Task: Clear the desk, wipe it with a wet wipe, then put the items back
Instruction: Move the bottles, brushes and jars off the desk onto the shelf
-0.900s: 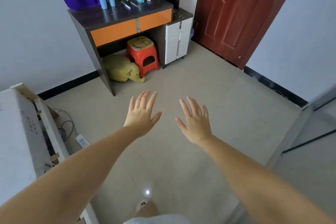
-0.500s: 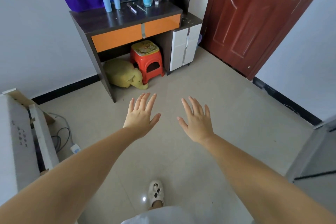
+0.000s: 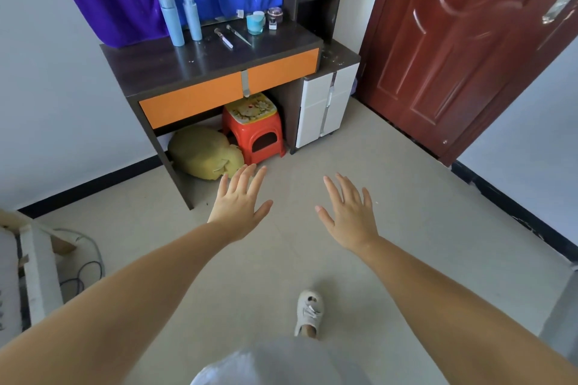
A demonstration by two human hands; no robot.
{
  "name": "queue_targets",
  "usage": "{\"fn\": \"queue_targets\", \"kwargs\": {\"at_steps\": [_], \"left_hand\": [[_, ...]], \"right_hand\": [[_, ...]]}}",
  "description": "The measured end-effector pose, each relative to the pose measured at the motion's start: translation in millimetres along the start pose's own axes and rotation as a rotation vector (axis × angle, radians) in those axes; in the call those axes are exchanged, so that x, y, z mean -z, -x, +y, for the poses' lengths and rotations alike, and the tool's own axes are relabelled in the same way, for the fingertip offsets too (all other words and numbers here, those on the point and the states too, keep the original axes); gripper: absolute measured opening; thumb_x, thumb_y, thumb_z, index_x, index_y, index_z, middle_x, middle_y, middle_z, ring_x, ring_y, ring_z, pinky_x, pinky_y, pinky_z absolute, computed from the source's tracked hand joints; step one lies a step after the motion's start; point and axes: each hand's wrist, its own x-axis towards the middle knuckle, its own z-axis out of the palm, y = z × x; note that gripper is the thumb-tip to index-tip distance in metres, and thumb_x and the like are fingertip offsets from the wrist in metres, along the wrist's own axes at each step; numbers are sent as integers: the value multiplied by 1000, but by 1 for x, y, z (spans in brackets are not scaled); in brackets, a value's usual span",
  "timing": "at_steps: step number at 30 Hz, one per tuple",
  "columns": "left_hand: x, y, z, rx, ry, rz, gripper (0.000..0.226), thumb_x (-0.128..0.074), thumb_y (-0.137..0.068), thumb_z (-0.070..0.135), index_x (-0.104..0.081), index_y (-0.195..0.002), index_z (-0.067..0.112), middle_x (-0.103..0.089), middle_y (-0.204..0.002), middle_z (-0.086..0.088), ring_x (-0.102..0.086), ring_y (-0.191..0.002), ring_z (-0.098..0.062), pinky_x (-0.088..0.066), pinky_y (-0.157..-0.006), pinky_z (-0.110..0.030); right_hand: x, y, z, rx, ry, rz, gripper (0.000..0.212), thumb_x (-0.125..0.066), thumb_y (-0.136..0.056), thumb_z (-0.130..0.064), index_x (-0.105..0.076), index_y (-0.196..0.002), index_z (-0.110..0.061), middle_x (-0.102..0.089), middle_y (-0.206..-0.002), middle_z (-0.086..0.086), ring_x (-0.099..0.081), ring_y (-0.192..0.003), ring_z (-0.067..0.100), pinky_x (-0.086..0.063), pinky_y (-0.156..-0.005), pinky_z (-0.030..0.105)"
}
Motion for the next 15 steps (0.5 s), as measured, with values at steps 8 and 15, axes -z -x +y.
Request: {"fn": "queue_targets", "kwargs": {"at_steps": [8, 15], "left_hand": [[-11, -124, -39, 201, 20, 43, 65, -33, -94, 47, -7, -147, 21, -18, -154, -7, -10, -142, -26, -4, -116, -46], [-10, -193, -108, 381, 46, 100, 67, -39, -92, 45, -9, -147, 19, -20, -153, -7, -12, -142, -25, -6, -116, -46]], "right_hand": [[-15, -158, 32, 136, 13, -75, 60, -29, -85, -51, -36, -135, -19, -53, -134, 14, -53, -123, 28, -42, -94, 58], [-29, -297, 5, 283, -25, -128, 66, -22, -85, -53, -36, -140, -18, -43, -143, 13, -43, -131, 29, -35, -101, 56]]}}
